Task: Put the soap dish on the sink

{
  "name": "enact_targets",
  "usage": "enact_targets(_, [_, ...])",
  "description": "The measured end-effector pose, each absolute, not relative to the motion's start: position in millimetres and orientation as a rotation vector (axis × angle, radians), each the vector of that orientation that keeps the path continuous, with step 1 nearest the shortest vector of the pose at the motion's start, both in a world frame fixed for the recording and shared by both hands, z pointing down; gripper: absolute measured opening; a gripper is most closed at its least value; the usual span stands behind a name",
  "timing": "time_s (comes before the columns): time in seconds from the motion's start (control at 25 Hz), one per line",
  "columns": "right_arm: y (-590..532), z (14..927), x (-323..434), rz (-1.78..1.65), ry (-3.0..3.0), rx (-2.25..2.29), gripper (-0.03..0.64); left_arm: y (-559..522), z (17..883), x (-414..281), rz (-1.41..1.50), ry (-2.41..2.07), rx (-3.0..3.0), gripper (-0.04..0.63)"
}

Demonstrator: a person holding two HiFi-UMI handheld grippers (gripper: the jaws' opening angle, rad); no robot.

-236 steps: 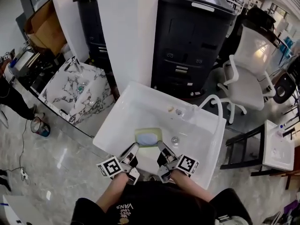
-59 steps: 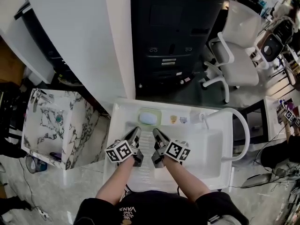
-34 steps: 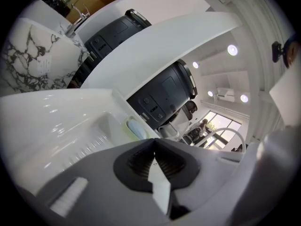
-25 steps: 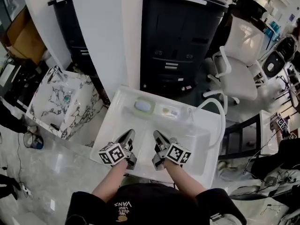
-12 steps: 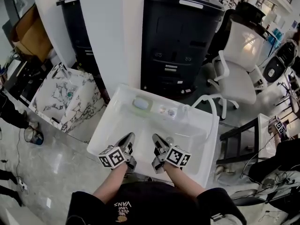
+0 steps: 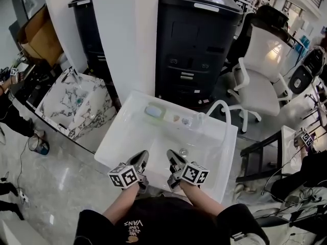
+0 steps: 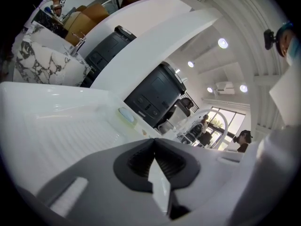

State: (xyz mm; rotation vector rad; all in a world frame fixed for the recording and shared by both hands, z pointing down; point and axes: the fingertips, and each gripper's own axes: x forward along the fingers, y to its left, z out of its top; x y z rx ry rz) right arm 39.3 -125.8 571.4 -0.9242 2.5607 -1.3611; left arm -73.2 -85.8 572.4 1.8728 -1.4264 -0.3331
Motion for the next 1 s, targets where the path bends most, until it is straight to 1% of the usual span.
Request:
enact_targets(0.6, [-94, 586, 62, -1.363, 2.686, -0.892, 0.003, -37, 583, -54, -0.257, -1.495, 1.849, 0.054])
enact_targets(1.0, [-81, 589, 70, -1.334, 2.760, -0.890, 0.003, -13, 589, -58, -0.228, -1.554, 1.811, 0.054])
